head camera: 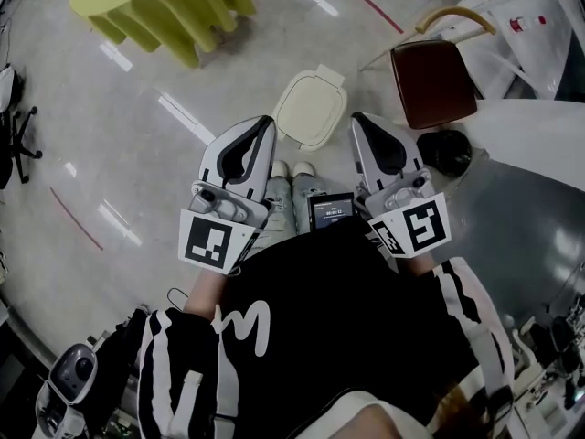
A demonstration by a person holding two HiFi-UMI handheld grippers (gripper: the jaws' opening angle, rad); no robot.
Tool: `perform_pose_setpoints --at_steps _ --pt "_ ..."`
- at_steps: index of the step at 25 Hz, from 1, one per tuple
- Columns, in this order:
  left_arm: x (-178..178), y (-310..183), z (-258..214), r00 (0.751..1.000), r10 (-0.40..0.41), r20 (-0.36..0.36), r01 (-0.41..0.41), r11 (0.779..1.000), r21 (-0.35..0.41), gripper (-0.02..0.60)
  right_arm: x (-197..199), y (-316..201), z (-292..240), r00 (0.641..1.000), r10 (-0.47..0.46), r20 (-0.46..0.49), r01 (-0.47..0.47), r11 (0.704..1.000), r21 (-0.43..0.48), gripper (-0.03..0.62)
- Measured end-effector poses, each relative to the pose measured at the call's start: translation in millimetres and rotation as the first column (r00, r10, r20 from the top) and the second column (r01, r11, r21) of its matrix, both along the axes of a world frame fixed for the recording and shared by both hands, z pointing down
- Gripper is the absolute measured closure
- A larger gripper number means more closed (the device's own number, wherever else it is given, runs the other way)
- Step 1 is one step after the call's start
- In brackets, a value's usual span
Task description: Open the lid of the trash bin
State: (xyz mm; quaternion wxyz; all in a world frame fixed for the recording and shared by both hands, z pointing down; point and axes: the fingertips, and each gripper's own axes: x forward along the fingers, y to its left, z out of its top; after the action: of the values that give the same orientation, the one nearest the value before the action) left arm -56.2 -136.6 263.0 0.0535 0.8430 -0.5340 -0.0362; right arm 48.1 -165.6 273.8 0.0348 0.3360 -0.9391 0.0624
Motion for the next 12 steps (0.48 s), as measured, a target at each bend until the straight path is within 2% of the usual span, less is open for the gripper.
perform_pose_setpoints --at_steps 8,12 --pt "-4 -7 13 1.000 0.002 0.021 -0.003 1.000 0.013 0.574 -4 -6 22 0.999 -0.019 -0.041 0.019 1.000 0.001 0.591" --pt "-6 -7 30 1.000 -0.007 0.009 0.007 1.000 -0.014 0.575 -7 -7 35 0.998 -0.036 -0.051 0.035 0.999 -0.020 0.591"
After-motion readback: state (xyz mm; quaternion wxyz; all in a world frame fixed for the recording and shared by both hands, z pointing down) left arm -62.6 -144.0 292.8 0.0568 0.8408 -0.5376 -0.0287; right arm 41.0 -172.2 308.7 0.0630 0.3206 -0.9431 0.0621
